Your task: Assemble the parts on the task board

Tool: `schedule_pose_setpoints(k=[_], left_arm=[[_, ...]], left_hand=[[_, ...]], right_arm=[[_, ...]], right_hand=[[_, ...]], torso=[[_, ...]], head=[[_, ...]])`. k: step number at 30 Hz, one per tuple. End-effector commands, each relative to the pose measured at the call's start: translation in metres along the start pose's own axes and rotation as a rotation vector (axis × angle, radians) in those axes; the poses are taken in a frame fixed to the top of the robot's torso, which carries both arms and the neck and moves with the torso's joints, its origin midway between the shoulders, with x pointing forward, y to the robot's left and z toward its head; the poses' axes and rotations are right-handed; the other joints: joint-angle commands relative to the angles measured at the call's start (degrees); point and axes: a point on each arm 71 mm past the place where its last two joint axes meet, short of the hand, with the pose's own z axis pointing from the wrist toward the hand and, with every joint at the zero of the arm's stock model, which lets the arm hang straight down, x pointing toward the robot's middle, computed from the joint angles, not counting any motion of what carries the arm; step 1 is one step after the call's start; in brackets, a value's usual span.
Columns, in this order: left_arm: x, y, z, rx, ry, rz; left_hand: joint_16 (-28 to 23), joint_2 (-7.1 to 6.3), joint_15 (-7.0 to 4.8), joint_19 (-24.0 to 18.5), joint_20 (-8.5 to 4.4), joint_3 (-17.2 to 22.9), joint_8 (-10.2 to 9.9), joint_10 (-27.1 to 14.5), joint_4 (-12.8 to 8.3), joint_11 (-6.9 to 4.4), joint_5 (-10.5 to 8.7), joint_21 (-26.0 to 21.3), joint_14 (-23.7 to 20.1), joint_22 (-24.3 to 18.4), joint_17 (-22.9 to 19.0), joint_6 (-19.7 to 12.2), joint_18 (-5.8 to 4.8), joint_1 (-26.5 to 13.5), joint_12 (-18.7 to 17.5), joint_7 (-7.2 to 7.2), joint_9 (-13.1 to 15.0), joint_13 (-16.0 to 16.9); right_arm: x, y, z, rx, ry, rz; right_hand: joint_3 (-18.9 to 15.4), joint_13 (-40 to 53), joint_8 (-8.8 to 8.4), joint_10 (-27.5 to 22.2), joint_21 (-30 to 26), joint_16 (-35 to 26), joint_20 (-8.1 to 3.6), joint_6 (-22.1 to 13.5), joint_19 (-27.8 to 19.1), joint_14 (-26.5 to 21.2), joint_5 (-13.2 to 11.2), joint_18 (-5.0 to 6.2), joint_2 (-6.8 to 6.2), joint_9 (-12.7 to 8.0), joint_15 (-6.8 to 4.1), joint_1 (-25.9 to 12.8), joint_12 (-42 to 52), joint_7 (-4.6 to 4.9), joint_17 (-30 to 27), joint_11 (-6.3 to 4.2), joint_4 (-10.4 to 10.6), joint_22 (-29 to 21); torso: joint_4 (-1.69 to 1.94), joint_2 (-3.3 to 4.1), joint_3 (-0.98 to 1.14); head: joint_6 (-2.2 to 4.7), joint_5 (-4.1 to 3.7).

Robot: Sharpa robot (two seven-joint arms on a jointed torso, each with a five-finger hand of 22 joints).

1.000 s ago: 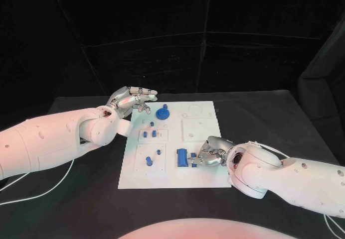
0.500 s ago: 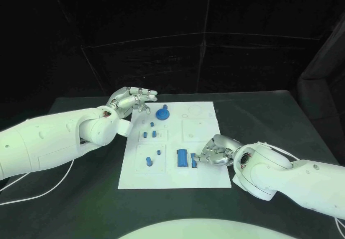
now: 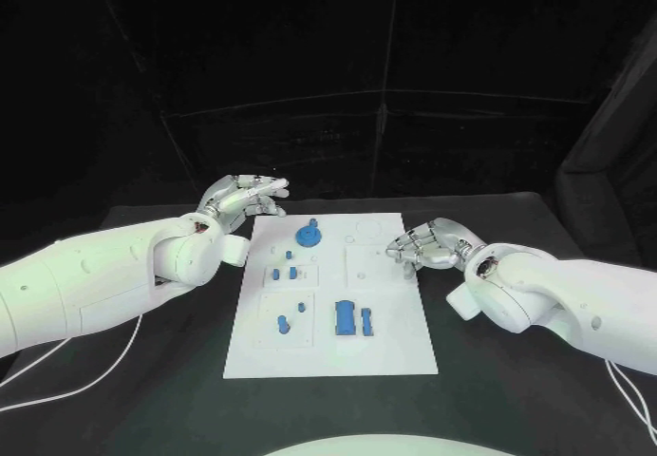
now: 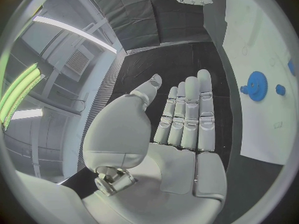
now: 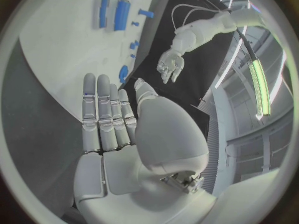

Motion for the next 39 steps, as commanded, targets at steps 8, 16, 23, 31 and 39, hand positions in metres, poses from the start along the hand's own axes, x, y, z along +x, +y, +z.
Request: schedule_pose_setpoints(k=[8, 16, 23, 31, 39], left_arm=[[-0.016, 0.005, 0.018, 0.061, -0.102, -0.047], [-0.02, 0.017, 0.029, 0.061, -0.166, -0.03], [-0.011, 0.023, 0.025, 0.024, -0.144, -0.011], [0.015, 0.031, 0.004, 0.014, -0.186, 0.018], [0.049, 0.028, -0.028, 0.03, -0.244, 0.061]], left_hand=[[-29.8, 3.63, 4.31, -10.4, 5.82, -6.2, -3.1, -0.9, 0.6, 2.26, 0.0, -19.6, -2.0, -14.6, -15.3, -1.2, 0.62, 5.5, -10.0, 1.01, -0.1, -0.7], [-35.8, 4.62, 5.43, -11.9, 6.92, -8.4, -4.7, -1.4, 0.7, 3.01, -0.11, -23.0, -1.9, -18.0, -18.1, -1.5, 0.51, 6.7, -13.8, 0.58, -0.1, -0.7], [-41.7, 5.57, 2.02, -30.9, 0.72, -12.1, -10.0, -25.9, 3.7, -0.84, -2.87, -26.2, -24.3, -22.2, -24.1, -25.1, -3.63, -23.7, -17.1, -3.6, -3.9, -4.3], [-44.0, 5.57, -2.9, -38.9, -1.92, -17.3, -10.0, -36.0, 3.7, -6.27, -2.87, -30.4, -33.6, -23.9, -24.1, -34.8, -5.13, -36.3, -21.5, -5.35, -3.9, -4.3], [-45.4, 5.57, -2.9, -44.0, -3.59, -17.3, -10.0, -42.5, 3.7, -6.27, -2.87, -30.4, -39.6, -27.9, -24.1, -41.1, -5.79, -44.4, -21.5, -9.62, -3.9, -4.3]], right_arm=[[-0.035, -0.005, 0.052, -0.182, -0.072, 0.388], [-0.041, -0.006, 0.073, -0.229, -0.096, 0.367], [-0.036, -0.01, 0.07, -0.161, -0.141, 0.336], [-0.014, 0.001, 0.052, -0.192, -0.228, 0.391], [0.01, 0.015, 0.025, -0.205, -0.333, 0.444]], right_hand=[[2.9, -23.6, -4.34, 5.2, -15.5, -20.2, 2.52, 1.3, 2.6, 1.9, -4.2, 0.7, 0.42, -8.3, 2.7, 3.2, -14.0, 1.25, -16.7, 1.57, -3.5, -11.4], [4.5, -29.2, -4.19, 8.3, -18.8, -22.9, 1.55, 3.1, 8.8, 8.8, -4.5, 0.77, 1.31, -11.1, 1.58, 1.4, -16.3, 1.38, -22.2, 1.3, -6.4, -14.7], [-1.3, -33.0, -7.93, -18.2, -24.8, -29.2, -2.57, -20.2, -17.8, -20.6, -7.9, -3.01, 0.95, -14.2, -2.43, -32.4, -22.2, -3.08, -26.3, -1.77, -11.3, -18.5], [-1.3, -33.0, -7.93, -28.9, -27.1, -29.2, -4.19, -29.6, -28.7, -32.6, -13.0, -4.55, 0.95, -18.4, -2.43, -46.0, -22.2, -4.89, -27.9, -6.14, -11.3, -23.6], [-1.3, -33.0, -7.93, -36.2, -28.7, -29.2, -8.38, -35.9, -35.9, -40.6, -13.0, -9.82, 0.95, -18.4, -2.43, -55.1, -22.2, -9.49, -31.9, -6.14, -11.3, -23.6]], torso=[[-0.32, -3.11, -0.76], [0.15, -3.73, -0.55], [0.9, -4.45, -0.39], [1.48, -5.11, -0.23], [1.48, -5.11, -0.23]], head=[[4.04, -0.17], [6.29, 0.1], [6.63, 0.06], [7.12, 0.08], [7.12, 0.08]])
